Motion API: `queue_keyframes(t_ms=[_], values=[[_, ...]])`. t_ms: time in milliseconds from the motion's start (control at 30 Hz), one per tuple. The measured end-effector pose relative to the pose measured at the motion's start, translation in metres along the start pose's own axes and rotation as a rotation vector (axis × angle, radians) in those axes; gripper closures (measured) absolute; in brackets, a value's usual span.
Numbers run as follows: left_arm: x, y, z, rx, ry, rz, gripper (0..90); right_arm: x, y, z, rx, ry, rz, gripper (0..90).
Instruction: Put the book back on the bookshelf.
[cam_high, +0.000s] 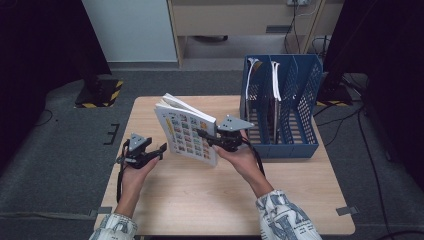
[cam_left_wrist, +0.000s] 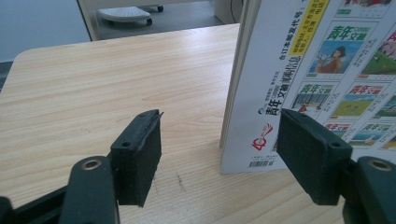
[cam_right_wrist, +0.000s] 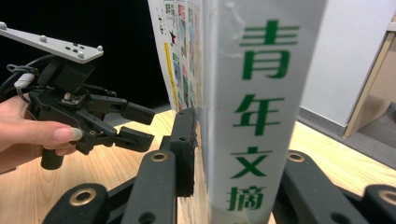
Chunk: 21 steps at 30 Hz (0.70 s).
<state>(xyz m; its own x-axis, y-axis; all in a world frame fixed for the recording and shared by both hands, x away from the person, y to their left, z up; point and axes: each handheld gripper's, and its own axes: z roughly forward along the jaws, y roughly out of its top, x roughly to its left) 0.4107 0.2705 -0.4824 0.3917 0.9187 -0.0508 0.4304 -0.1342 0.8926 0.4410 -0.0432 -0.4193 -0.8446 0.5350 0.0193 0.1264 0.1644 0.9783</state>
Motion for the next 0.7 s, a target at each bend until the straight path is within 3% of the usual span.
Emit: queue_keyframes(t_ms=[533, 700], values=[[-0.002, -0.001, 0.001, 0.005, -0.008, 0.003, 30.7, -0.003, 0.001, 0.014, 0.013, 0.035, 0.012, 65.6], [-0.002, -0.001, 0.001, 0.005, -0.011, 0.003, 30.7, -0.003, -0.001, 0.018, 0.002, 0.025, 0.018, 70.7]])
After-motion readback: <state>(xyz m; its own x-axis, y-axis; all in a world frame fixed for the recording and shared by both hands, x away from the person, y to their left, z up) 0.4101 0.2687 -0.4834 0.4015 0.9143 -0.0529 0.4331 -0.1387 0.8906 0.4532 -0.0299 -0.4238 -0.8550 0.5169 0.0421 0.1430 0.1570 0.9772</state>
